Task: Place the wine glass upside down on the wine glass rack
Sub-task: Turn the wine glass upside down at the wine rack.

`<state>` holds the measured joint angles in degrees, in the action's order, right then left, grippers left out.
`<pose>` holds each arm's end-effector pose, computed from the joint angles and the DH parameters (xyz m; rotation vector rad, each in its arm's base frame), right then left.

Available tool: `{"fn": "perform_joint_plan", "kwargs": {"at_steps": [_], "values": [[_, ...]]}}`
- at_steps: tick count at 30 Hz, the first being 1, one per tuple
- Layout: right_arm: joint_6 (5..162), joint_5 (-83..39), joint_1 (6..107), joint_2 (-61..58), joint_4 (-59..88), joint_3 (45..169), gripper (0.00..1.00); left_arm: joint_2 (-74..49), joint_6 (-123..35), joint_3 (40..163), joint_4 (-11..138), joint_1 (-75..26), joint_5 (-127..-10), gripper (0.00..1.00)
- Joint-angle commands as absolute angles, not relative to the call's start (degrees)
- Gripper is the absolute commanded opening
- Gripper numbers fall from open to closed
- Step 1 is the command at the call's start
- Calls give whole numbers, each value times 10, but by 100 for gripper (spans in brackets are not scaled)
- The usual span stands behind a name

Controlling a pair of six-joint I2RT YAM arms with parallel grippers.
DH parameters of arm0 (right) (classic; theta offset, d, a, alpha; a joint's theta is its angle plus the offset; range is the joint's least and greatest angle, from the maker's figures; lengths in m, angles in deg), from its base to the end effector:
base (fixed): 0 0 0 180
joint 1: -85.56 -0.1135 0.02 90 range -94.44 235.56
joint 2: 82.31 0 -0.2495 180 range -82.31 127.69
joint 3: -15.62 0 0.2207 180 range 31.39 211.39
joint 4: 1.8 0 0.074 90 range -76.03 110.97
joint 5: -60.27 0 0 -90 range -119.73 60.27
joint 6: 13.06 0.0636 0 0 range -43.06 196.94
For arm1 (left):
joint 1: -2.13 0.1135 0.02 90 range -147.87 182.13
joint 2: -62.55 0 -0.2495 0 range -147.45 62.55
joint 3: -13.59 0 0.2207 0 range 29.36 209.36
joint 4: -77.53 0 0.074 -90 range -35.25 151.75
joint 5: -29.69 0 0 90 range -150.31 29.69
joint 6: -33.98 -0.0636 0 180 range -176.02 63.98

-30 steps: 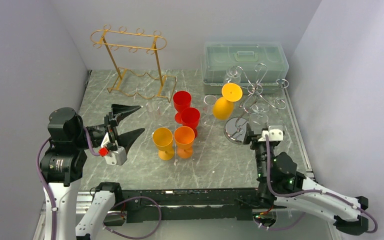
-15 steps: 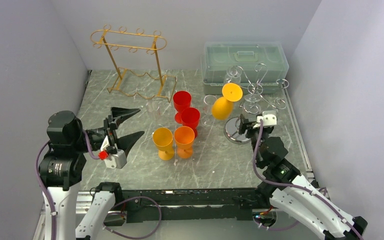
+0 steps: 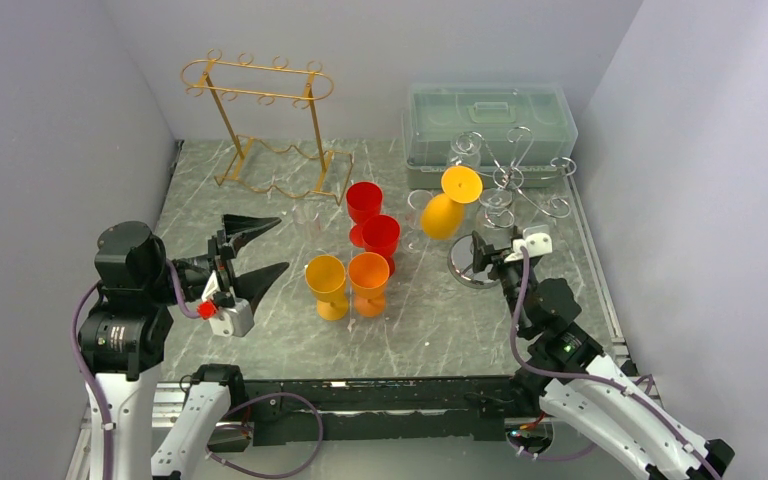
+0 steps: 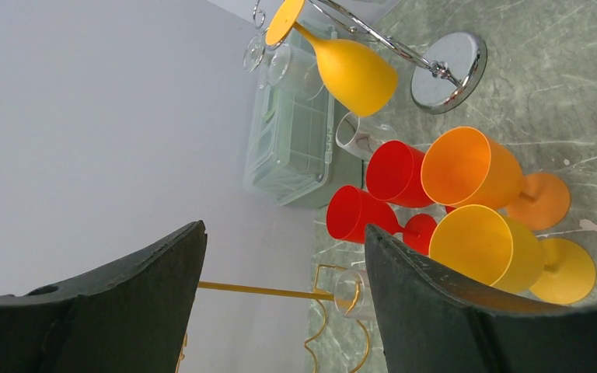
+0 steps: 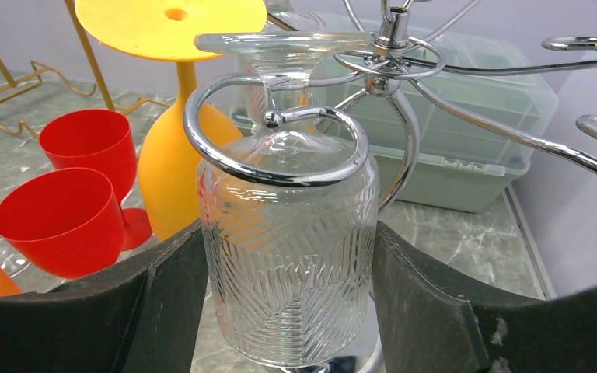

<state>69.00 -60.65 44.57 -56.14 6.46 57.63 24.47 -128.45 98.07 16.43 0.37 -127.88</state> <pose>0.1240 0.0644 0.3007 -0.1761 1.4472 0.0829 0.0690 -0.0609 0.4023 1.5059 0.7216 -0.1478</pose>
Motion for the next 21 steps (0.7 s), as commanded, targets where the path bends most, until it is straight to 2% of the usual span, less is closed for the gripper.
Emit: {"fn": "perform_joint_plan", "kwargs": {"at_steps": [1, 21], "values": [[696, -557, 445, -574, 44, 581, 0, 246, -1298, 980, 159, 4, -1273, 79], [697, -521, 445, -650, 88, 557, 0, 251, -1293, 972, 167, 4, -1272, 79]]}}
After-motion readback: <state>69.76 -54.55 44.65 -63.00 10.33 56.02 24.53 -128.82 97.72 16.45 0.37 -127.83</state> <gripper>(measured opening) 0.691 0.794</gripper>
